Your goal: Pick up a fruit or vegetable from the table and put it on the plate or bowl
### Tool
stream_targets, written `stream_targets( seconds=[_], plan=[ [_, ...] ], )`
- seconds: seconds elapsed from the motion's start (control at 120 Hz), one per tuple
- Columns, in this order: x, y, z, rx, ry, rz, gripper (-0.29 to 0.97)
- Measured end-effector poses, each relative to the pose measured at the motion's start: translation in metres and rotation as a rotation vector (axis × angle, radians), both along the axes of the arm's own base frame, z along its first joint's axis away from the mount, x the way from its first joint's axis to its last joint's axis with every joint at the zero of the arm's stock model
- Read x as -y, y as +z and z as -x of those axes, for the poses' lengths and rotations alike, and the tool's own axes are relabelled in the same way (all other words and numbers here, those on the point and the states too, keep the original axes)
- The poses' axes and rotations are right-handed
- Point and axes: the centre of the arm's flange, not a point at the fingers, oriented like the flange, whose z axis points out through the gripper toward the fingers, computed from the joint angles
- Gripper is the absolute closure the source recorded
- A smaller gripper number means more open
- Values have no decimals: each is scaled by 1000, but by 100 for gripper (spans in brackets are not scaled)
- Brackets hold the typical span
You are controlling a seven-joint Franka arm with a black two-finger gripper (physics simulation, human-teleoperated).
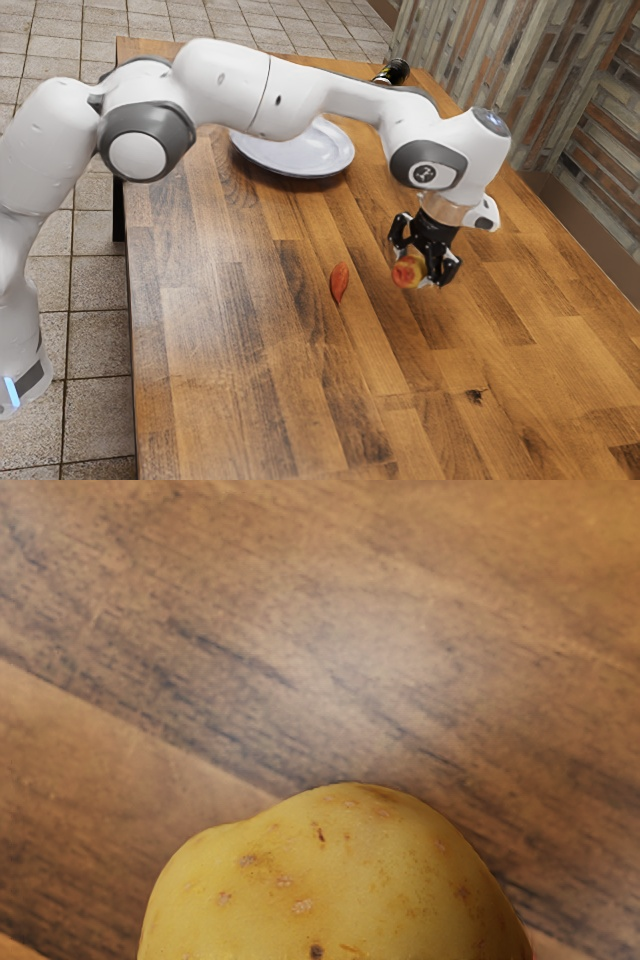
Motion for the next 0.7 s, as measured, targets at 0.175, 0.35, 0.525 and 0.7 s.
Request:
stream_targets(
  seconds=[0.175, 0.35, 0.525, 0.7],
  plan=[
    [-42, 7, -6, 7, -13, 6, 36],
    [-93, 8, -9, 5, -30, 8, 36],
    [-149, 14, -9, 13, -56, 7, 36],
    [-199, 29, -8, 36, -99, -2, 36]
  ],
)
